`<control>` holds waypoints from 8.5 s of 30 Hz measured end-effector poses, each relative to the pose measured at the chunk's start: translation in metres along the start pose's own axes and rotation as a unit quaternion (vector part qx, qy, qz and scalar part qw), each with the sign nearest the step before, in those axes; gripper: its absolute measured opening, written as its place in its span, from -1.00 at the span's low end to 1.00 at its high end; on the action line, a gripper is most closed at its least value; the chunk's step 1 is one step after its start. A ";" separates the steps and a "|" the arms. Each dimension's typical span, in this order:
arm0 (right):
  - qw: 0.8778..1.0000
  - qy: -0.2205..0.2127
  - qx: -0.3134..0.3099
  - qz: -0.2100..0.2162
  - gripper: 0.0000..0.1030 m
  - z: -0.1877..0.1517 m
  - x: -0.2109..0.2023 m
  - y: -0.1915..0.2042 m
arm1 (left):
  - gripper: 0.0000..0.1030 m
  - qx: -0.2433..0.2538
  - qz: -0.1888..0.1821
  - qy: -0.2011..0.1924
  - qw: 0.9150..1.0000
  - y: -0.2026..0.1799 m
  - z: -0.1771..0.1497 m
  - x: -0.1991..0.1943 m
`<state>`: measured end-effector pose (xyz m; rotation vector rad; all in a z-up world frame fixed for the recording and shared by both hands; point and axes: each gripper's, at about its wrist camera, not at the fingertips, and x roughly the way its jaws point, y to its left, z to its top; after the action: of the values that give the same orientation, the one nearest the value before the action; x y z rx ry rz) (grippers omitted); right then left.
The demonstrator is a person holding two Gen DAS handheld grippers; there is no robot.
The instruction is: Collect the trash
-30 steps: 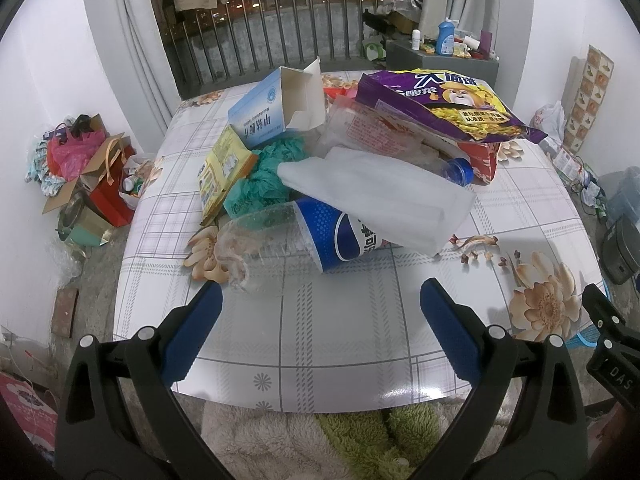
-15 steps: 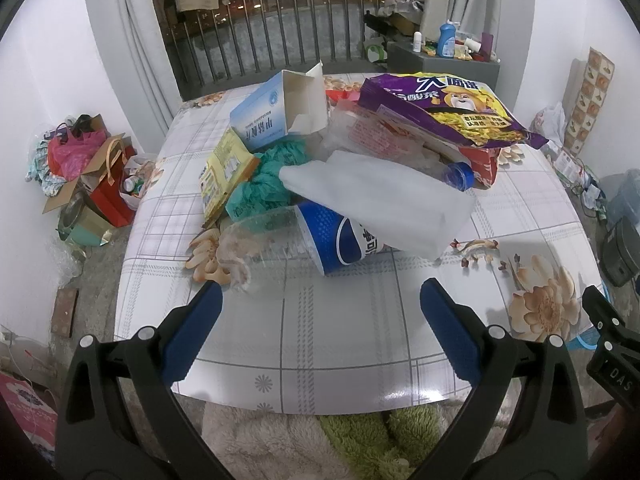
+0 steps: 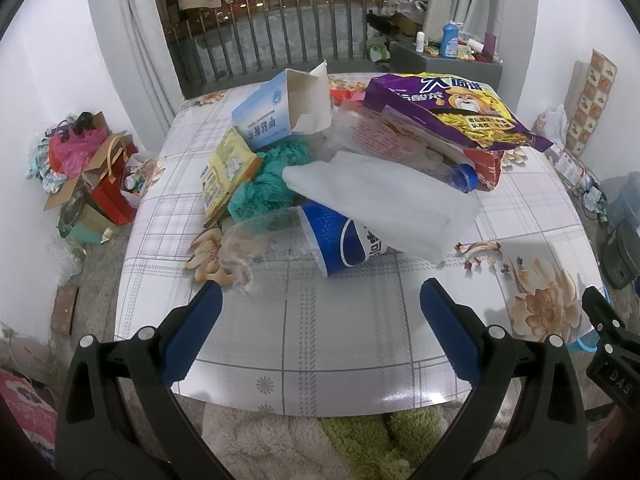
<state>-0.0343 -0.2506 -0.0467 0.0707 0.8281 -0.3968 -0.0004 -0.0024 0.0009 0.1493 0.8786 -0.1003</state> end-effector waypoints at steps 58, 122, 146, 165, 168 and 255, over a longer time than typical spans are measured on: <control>0.953 0.058 0.154 0.254 0.05 0.155 0.135 0.000 | -0.54 -0.037 -0.072 -0.073 0.994 0.069 0.136 0.111; 0.876 -0.040 0.465 -0.121 -0.80 -0.058 0.131 -0.436 | 0.17 0.267 -0.435 0.279 0.813 -0.589 0.042 0.127; 0.856 0.041 0.502 -0.116 -0.34 -0.098 0.162 -0.441 | 0.57 0.242 -0.453 0.102 0.852 -0.467 0.149 0.034; 0.794 0.402 0.439 -0.124 -0.32 -0.196 0.415 -0.476 | 0.61 0.124 -0.282 0.029 0.951 -0.131 0.229 0.032; 0.806 0.413 0.402 -0.132 -0.32 -0.184 0.428 -0.473 | 0.62 0.104 -0.264 0.020 0.959 -0.108 0.230 0.037; 0.937 0.085 -0.066 0.332 0.40 0.113 0.054 0.102 | -0.63 0.112 -0.076 -0.065 0.989 0.124 0.057 0.096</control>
<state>0.1159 -0.1975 -0.0188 0.2549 0.9456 0.3081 0.1224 0.1069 -0.0264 0.2827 0.7465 -0.3482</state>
